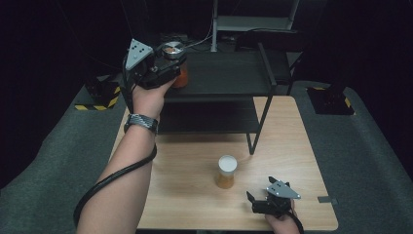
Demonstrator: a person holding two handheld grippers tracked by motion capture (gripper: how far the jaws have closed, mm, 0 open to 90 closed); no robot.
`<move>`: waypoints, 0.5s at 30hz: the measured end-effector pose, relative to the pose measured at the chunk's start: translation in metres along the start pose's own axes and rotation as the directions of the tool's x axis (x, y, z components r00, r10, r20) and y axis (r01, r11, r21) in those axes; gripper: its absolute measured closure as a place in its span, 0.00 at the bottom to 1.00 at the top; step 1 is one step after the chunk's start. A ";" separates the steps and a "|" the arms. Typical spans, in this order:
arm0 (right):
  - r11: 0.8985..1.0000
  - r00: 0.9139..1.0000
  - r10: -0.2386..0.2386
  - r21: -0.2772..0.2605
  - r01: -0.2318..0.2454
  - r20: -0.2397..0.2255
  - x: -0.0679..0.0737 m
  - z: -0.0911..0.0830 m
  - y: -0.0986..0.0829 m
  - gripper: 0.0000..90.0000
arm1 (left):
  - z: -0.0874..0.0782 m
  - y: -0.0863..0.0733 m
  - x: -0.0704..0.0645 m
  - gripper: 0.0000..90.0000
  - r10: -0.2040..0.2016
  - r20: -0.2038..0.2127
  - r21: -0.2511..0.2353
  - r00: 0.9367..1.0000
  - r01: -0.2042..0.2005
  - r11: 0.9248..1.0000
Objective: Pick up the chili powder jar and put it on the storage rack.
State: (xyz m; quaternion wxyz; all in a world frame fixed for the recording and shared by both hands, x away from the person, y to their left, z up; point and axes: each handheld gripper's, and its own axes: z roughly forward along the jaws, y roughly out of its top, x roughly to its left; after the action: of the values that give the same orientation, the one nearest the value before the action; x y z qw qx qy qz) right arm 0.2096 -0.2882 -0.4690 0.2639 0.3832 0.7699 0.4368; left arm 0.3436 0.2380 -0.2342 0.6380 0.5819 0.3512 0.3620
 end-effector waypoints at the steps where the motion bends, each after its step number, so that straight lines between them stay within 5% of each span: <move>1: 1.000 1.000 0.001 -0.001 -0.001 -0.001 0.000 0.000 0.000 0.00 | 0.000 0.000 0.000 0.38 -0.002 -0.001 0.000 1.000 0.002 1.000; 5: 1.000 1.000 0.004 -0.001 -0.004 -0.001 -0.001 0.000 0.000 0.00 | -0.001 0.000 -0.002 0.34 -0.005 -0.001 0.001 1.000 0.005 1.000; 15: 1.000 1.000 -0.004 0.001 0.004 0.002 0.001 0.000 0.000 0.00 | -0.015 0.000 -0.011 0.03 -0.005 -0.045 0.004 0.999 0.006 1.000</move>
State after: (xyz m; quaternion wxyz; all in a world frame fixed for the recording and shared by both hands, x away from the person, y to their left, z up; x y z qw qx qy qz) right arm 0.2094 -0.2876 -0.4689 0.2653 0.3825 0.7706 0.4354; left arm 0.3252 0.2353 -0.2351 0.6297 0.5738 0.3678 0.3726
